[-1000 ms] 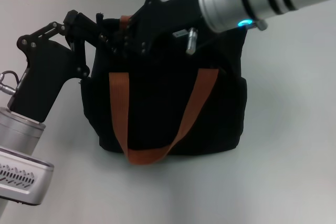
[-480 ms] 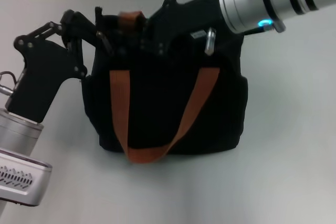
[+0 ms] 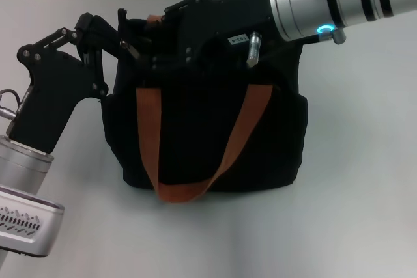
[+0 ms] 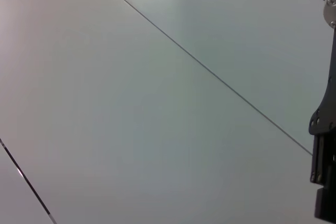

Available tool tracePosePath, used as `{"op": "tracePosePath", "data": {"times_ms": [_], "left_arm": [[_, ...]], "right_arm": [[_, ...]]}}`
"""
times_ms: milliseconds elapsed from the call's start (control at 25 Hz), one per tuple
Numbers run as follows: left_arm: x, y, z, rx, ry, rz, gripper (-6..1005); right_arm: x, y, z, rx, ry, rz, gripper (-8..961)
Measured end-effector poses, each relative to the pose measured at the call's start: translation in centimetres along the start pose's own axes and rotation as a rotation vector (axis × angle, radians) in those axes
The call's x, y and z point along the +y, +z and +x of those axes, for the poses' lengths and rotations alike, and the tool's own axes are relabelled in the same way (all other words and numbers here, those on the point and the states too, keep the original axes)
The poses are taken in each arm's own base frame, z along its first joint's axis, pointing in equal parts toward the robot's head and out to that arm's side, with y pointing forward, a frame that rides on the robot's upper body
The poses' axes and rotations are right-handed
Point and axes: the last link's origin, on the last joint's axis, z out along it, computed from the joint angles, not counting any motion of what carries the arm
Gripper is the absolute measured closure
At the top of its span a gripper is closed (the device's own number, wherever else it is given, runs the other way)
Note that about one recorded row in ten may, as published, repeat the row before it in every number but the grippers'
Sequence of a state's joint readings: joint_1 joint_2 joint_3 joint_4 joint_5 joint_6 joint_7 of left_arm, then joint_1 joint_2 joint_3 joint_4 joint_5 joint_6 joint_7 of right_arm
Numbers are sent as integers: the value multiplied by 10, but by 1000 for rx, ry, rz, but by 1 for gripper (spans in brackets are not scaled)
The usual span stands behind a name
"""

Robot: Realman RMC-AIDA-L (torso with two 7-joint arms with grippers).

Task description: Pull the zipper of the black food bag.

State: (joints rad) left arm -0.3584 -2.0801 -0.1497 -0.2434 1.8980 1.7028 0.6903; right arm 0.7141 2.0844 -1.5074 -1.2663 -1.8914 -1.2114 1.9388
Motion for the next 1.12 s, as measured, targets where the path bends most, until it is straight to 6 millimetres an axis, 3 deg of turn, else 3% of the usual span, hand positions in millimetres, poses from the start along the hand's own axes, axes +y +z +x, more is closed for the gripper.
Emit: {"op": "tracePosePath", "data": {"times_ms": [120,320,680,1120], "left_arm": [[0,-3,-1,-8,4,-4,957],[1,-13,-4,-38,7,-16,957],[4,-24,-10,-95,11,-42,957],[11,-31,-15,-147,3,-78,956]], "right_arm": [[0,4,2,12,6,-11,549],[-1,7,3,21,17,-17,387],[-6,14,1,40,21,-19,399],[-8,26,-6,117,18,-40,627]]}}
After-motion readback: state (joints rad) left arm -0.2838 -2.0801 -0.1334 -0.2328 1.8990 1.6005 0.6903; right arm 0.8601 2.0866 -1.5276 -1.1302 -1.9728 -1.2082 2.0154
